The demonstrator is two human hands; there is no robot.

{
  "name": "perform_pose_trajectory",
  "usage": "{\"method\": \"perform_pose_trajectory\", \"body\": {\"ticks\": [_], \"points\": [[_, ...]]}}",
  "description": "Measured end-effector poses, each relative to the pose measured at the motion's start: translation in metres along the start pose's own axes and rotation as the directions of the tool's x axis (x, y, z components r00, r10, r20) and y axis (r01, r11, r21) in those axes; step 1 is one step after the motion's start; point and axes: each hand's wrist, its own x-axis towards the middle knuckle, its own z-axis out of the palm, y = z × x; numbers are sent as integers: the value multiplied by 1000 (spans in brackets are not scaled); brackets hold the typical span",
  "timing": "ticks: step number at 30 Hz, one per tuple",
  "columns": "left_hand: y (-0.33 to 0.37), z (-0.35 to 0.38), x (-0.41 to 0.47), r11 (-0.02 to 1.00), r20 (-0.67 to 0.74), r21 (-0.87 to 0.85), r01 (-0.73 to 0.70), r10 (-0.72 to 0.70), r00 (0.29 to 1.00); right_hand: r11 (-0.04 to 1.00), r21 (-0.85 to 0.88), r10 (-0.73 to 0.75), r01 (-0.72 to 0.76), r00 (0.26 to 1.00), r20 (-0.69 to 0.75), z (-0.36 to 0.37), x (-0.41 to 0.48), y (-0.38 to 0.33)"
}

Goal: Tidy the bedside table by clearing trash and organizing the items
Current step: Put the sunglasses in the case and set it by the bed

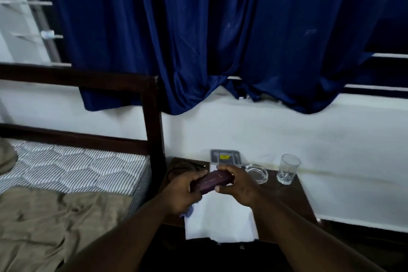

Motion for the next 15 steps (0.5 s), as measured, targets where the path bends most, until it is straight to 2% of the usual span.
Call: {"method": "perform_pose_trajectory", "body": {"ticks": [3,11,15], "points": [[23,14,5,999,9,1,-47,47,999,997,81,6,-3,999,-33,-26,-21,6],[72,63,14,978,-84,-97,-186,179,980,975,223,52,-3,976,-213,-71,-74,16],[89,79,11,963,-76,-24,-267,265,961,970,244,45,11,974,-222,-88,-93,20]]}}
